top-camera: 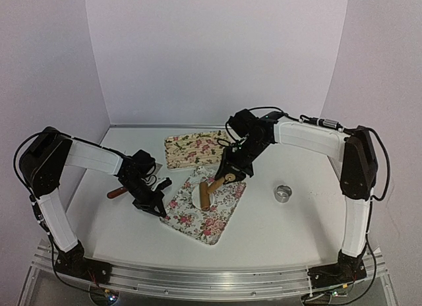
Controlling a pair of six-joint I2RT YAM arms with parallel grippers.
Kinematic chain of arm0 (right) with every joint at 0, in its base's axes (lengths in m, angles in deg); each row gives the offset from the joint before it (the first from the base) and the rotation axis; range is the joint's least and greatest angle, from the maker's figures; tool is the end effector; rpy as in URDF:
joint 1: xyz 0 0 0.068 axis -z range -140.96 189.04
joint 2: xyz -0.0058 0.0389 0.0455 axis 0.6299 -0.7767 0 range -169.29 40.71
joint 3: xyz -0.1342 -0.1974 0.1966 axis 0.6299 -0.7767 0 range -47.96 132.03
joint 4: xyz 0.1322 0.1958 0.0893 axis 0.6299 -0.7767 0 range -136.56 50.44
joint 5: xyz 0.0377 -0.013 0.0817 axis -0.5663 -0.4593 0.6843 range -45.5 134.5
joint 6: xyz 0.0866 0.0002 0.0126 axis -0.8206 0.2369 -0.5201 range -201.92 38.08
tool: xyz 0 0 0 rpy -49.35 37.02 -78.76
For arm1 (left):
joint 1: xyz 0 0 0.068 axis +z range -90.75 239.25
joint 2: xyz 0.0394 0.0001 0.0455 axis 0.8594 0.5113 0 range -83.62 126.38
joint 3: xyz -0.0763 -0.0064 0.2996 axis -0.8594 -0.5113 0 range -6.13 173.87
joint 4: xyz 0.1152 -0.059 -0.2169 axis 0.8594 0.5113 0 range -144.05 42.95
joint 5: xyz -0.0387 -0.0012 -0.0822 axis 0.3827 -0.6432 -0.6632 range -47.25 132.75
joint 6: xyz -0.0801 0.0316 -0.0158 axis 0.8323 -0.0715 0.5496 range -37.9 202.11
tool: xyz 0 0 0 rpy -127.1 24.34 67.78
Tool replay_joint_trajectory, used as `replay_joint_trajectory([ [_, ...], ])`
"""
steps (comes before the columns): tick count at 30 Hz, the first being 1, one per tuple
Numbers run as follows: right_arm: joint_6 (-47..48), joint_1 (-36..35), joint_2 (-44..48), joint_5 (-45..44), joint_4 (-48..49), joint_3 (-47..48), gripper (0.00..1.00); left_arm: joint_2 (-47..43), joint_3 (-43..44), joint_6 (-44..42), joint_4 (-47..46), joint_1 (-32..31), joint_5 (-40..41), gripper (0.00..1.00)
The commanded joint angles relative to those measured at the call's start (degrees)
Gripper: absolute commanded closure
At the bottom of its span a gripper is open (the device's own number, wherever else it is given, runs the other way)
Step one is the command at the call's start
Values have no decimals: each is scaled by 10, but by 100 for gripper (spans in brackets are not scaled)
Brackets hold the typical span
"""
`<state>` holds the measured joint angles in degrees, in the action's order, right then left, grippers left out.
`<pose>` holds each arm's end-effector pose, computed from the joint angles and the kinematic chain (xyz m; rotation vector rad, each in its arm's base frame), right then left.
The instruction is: Roll out the dumpling wrappers from the dough
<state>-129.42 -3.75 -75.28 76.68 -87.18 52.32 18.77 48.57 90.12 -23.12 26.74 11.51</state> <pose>0.3078 0.3413 0.2538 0.0784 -2.8794 -1.0678 0.2443 -0.2034 0.1366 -0.7191 -2.9184 0.8916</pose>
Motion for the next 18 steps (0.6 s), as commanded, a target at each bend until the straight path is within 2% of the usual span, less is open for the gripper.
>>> replay_joint_trajectory([
  [1, -2, 24, 23, -30, 7, -32, 100, 0, 10, 1, -14, 3, 24, 100],
  [10, -14, 31, -41, -75, 0, -31, 100, -5, 8, -1, -12, 3, 24, 100],
  [18, -5, 26, -100, -129, -50, -39, 100, 0, 9, -3, -14, 3, 22, 100],
])
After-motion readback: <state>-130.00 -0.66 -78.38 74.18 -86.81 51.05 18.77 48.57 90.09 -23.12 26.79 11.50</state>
